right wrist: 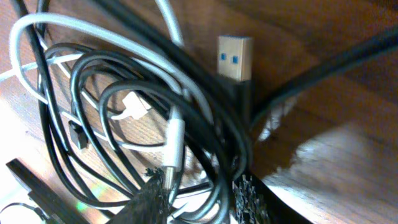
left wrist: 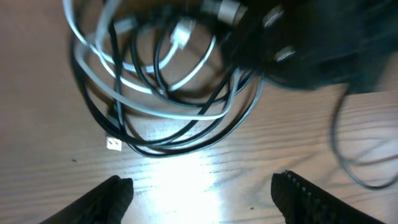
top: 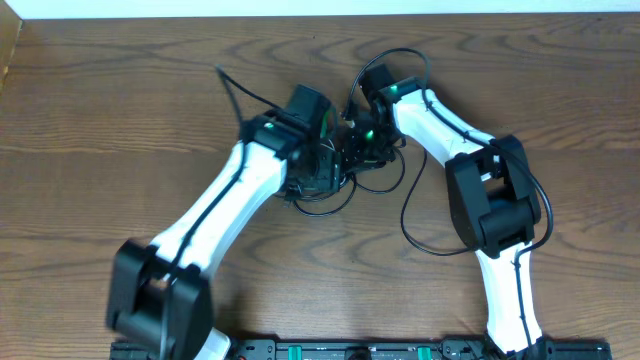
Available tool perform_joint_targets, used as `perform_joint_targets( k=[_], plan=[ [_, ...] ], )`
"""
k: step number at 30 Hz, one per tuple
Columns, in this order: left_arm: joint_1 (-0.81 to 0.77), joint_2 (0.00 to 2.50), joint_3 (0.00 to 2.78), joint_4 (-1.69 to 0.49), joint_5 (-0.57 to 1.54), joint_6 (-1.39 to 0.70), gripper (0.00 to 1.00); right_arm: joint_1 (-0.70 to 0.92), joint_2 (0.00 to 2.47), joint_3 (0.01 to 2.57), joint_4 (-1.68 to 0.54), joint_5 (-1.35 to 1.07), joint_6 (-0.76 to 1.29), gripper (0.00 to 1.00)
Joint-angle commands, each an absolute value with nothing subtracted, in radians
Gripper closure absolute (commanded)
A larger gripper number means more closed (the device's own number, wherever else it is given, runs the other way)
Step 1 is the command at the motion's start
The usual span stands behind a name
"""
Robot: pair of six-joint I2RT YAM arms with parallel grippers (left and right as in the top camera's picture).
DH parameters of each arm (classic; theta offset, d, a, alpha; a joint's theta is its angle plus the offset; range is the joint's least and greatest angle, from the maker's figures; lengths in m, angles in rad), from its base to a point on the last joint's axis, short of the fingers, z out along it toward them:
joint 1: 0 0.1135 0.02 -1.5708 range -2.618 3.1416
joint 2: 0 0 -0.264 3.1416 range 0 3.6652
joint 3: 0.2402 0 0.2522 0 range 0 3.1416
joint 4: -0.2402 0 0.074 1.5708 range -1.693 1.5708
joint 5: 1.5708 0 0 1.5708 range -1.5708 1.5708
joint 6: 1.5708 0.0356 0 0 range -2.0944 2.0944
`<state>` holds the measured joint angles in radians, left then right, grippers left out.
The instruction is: Untangle cables
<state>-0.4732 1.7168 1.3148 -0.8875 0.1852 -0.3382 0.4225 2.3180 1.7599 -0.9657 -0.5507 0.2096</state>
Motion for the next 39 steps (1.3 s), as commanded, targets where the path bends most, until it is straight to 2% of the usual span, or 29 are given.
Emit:
perform_joint_targets(
  k=[1, 6, 15, 20, 23, 29, 35, 38, 39],
  plan=[
    [-0.474, 1.789, 1.311, -0.904, 0.194, -0.372, 0.27, 0.387, 2.357, 1.752, -0.973, -0.491, 0.223, 0.66],
    [-0.474, 1.838, 1.311, -0.878, 0.193, -0.493, 0.26, 0.381, 2.357, 1.752, -0.963, -0.479, 0.223, 0.65],
    [-0.474, 1.843, 1.269, -0.687, 0.190, -0.820, 0.30, 0.408, 2.357, 1.752, -0.957, -0.469, 0.220, 0.64],
    [-0.474, 1.843, 1.181, -0.595, 0.190, -0.950, 0.45, 0.411, 2.357, 1.752, -0.957, -0.469, 0.220, 0.65],
    [-0.474, 1.843, 1.157, -0.566, 0.181, -0.956, 0.47, 0.416, 2.357, 1.752, -0.957, -0.470, 0.221, 0.66],
    [-0.474, 1.847, 1.148, -0.539, 0.094, -0.991, 0.47, 0.438, 2.357, 1.752, -0.957, -0.469, 0.221, 0.68],
    [-0.472, 1.867, 1.148, -0.532, 0.267, -1.031, 0.47, 0.448, 2.357, 1.752, -0.956, -0.432, 0.225, 0.72],
    [-0.472, 1.867, 1.148, -0.539, 0.282, -1.028, 0.46, 0.448, 2.357, 1.752, -0.957, -0.428, 0.224, 0.72],
    [-0.473, 1.867, 1.148, -0.547, 0.270, -1.027, 0.31, 0.448, 2.357, 1.752, -0.957, -0.428, 0.224, 0.72]
  ],
)
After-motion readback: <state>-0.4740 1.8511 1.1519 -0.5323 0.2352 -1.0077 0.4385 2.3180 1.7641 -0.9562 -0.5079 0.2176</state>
